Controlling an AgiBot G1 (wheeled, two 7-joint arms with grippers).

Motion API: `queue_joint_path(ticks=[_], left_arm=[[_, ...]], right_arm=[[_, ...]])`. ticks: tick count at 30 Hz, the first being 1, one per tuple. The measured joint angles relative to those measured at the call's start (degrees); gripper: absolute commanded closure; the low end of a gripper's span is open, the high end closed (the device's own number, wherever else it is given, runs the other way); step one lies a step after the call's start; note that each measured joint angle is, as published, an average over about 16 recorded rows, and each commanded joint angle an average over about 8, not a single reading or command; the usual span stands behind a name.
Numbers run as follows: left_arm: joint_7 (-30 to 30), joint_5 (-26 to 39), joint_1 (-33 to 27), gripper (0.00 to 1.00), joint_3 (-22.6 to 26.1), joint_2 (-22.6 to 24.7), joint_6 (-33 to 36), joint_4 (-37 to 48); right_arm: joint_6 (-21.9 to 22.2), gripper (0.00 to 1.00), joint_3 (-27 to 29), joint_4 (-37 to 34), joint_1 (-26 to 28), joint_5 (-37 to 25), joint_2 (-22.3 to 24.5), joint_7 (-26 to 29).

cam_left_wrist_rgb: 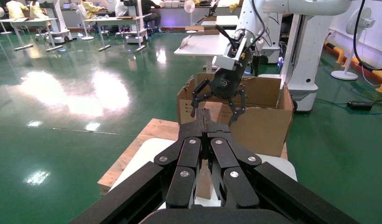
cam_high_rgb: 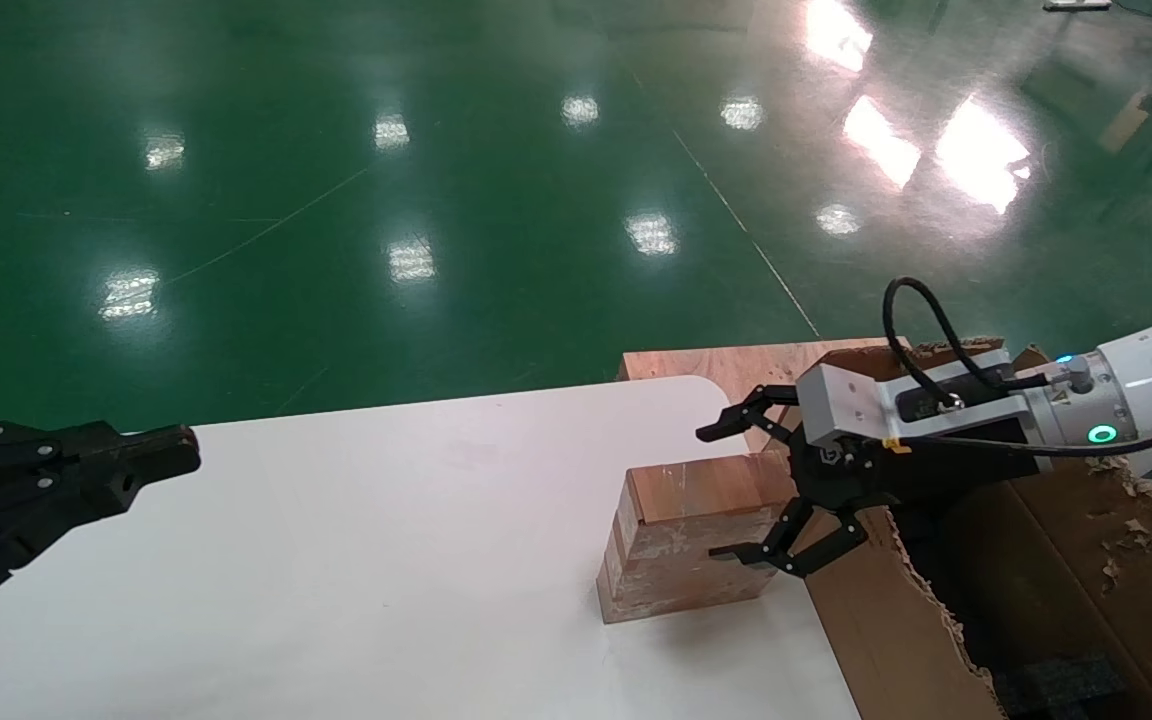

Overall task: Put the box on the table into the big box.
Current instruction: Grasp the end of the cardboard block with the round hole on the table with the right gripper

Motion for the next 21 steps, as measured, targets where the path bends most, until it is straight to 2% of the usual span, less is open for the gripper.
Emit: queue_joint_path(ticks=[12,13,20,21], left_arm=[[0.0,0.0,0.0,1.0,0.0,0.0,0.0,0.0],[0.0,0.0,0.0,0.96,0.0,0.0,0.0,0.0],[0.0,0.0,0.0,0.09,0.0,0.0,0.0,0.0],[0.0,0.0,0.0,0.0,0.0,0.0,0.0,0.0]], right_arm=[[0.0,0.0,-4.6,-4.6,1.2,2.5,-1.0,-2.0],[0.0,0.0,-4.9,-4.8,1.2,2.7,-1.1,-2.1],[0.0,0.0,-6.2,-5.6,1.4,3.7,-1.3,-2.5],[0.0,0.0,-6.2,-5.7,1.4,3.8,-1.3,-2.5]])
